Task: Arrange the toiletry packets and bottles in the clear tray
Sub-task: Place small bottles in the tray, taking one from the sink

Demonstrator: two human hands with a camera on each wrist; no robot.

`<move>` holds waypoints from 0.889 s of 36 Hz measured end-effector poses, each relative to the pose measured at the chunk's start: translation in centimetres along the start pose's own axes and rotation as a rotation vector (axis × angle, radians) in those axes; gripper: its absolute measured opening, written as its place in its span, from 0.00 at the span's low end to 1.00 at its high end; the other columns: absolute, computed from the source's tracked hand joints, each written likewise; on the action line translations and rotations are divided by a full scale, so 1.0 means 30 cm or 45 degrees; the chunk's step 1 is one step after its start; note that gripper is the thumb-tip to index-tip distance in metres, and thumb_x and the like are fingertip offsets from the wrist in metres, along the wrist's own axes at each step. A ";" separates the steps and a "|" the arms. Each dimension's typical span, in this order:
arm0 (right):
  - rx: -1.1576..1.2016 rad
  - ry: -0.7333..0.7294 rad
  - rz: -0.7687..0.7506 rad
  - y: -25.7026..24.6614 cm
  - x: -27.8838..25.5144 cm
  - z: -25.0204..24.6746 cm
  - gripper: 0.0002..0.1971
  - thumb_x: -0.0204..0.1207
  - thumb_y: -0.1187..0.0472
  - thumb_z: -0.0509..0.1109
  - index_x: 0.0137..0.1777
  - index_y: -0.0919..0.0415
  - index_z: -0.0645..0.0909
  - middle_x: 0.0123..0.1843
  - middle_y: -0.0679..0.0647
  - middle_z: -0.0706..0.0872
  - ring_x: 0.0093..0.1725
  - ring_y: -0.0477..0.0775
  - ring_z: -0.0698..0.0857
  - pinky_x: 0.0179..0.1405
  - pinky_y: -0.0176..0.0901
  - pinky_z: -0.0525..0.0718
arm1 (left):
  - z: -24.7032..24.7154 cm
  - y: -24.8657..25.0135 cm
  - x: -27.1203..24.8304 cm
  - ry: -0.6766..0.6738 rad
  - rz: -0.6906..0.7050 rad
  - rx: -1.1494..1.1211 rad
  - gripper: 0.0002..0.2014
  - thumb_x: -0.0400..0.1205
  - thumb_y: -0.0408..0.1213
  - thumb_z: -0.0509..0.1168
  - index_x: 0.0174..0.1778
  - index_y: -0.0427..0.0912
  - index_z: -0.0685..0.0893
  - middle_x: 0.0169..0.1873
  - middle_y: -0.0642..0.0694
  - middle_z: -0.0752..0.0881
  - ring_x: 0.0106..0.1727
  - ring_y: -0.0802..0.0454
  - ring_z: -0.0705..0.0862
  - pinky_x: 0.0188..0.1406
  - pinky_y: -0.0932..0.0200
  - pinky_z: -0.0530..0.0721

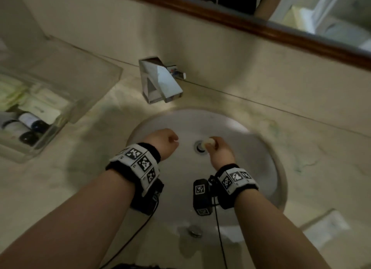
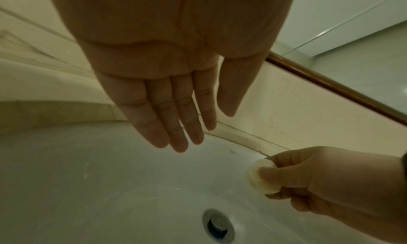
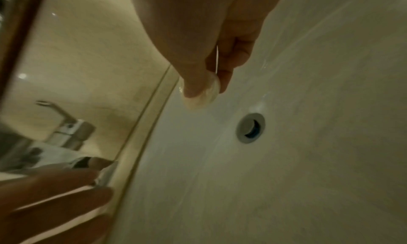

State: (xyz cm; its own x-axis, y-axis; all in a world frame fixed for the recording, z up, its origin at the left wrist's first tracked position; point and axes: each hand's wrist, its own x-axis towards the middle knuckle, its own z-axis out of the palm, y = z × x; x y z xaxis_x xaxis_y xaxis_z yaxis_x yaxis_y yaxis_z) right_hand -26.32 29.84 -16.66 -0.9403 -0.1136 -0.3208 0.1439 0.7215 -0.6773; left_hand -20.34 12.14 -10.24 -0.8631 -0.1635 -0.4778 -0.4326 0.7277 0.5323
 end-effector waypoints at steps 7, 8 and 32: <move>0.032 -0.157 -0.208 -0.191 -0.171 0.074 0.16 0.80 0.59 0.67 0.66 0.58 0.78 0.54 0.50 0.83 0.50 0.47 0.80 0.51 0.35 0.75 | -0.061 -0.085 -0.111 0.071 0.045 -0.153 0.18 0.82 0.40 0.63 0.67 0.41 0.79 0.64 0.43 0.83 0.65 0.47 0.81 0.65 0.58 0.76; 0.051 -0.182 -0.239 -0.222 -0.190 0.097 0.15 0.79 0.58 0.68 0.65 0.58 0.79 0.52 0.49 0.82 0.49 0.46 0.80 0.51 0.38 0.78 | -0.075 -0.108 -0.127 0.076 0.039 -0.182 0.18 0.82 0.40 0.63 0.67 0.41 0.79 0.63 0.43 0.84 0.64 0.47 0.82 0.64 0.58 0.77; -0.139 -0.401 -0.649 -0.907 -0.439 0.744 0.13 0.78 0.55 0.68 0.60 0.57 0.79 0.50 0.51 0.83 0.46 0.49 0.78 0.44 0.39 0.74 | -0.574 -0.866 -0.345 0.342 -0.293 -0.527 0.08 0.77 0.29 0.69 0.51 0.40 0.82 0.44 0.40 0.87 0.39 0.45 0.85 0.45 0.50 0.86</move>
State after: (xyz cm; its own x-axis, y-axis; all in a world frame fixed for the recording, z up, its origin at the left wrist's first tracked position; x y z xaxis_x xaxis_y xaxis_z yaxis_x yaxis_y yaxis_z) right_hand -10.98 -3.53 -8.78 -0.7439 -0.6474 -0.1658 -0.3481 0.5872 -0.7308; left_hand -4.68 -16.54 -7.09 -0.7465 -0.4919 -0.4481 -0.6381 0.3385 0.6916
